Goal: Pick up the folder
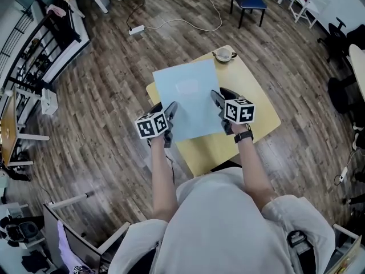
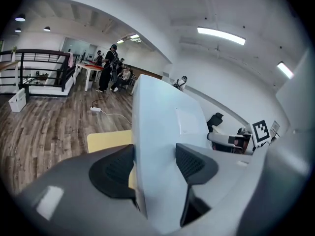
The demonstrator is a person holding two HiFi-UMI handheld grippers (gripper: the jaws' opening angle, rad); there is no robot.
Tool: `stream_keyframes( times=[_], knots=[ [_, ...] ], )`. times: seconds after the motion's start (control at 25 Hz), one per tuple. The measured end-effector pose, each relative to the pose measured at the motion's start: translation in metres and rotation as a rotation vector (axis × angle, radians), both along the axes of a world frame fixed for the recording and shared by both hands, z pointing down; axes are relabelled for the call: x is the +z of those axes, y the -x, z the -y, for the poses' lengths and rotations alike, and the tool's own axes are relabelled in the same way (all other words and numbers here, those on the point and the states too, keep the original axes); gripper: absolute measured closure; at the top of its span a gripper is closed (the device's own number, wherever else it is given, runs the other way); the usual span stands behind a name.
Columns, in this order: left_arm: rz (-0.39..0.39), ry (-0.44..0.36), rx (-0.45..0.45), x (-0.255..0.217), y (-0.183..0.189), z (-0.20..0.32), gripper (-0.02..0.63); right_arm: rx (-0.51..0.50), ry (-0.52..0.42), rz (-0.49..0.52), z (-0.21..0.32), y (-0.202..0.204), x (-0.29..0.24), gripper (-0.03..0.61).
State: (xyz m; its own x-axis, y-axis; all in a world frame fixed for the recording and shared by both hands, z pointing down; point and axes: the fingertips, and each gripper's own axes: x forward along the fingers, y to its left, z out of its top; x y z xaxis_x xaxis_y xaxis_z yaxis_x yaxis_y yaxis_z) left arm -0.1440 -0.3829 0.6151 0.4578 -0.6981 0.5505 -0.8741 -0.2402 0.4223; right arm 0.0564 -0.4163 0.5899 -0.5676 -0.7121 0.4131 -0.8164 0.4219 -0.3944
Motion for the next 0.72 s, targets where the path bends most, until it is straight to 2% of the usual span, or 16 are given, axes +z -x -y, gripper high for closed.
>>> stream_keyframes(
  times=[0.28,0.72],
  knots=[
    [0.021,-0.152,-0.02,-0.073,0.013,0.02,0.339,-0.021,-0.16,0.046,0.022,0.012,-0.073,0.407],
    [0.048,-0.343,-0.058,-0.161,0.03,0.03,0.339,-0.052,-0.367,0.029,0.031,0.03,-0.167,0.41]
  ],
)
